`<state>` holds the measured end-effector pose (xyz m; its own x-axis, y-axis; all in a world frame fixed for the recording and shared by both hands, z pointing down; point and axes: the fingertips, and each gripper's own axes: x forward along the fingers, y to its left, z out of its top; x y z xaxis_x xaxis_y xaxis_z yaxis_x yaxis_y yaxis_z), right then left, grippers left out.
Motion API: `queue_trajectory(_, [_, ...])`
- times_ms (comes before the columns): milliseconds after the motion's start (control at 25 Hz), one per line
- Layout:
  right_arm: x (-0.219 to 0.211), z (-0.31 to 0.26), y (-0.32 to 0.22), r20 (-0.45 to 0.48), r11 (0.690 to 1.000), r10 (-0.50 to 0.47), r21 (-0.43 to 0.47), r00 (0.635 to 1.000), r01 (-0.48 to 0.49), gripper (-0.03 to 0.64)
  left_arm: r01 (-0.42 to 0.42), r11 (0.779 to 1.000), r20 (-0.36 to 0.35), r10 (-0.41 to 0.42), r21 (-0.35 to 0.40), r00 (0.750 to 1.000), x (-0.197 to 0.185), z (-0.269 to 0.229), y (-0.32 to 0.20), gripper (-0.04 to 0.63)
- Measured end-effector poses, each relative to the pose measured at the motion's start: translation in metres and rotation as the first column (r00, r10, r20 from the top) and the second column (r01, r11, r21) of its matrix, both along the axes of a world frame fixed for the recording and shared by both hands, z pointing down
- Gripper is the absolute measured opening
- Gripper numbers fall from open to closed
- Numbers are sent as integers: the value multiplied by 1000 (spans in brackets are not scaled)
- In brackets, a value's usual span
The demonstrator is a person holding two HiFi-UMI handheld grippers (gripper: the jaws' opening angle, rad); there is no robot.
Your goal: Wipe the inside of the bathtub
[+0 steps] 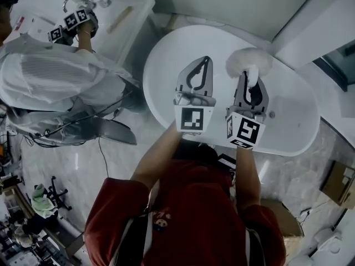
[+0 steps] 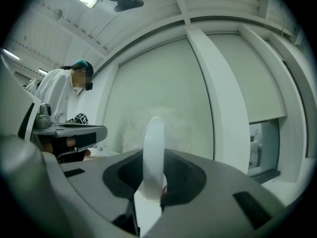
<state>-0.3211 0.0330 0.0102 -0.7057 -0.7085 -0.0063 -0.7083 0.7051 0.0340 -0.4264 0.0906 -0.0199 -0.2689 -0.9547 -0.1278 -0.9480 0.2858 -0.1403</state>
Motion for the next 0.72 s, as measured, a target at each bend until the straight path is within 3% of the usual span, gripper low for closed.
queue_trajectory(120, [-29, 15, -14, -21, 1000, -9, -10, 1000, 9, 94, -9, 1000, 48, 10, -21, 999, -25, 13, -13, 15])
queue_trajectory(480, [-133, 80, -45, -96, 999, -45, -33, 994, 42, 94, -10, 998, 33, 12, -67, 999, -119, 76, -39, 15])
queue_trajectory(720, [-175, 154, -67, -167, 995, -77, -78, 983, 65, 94, 22, 995, 38, -18, -93, 999, -164, 130, -59, 15])
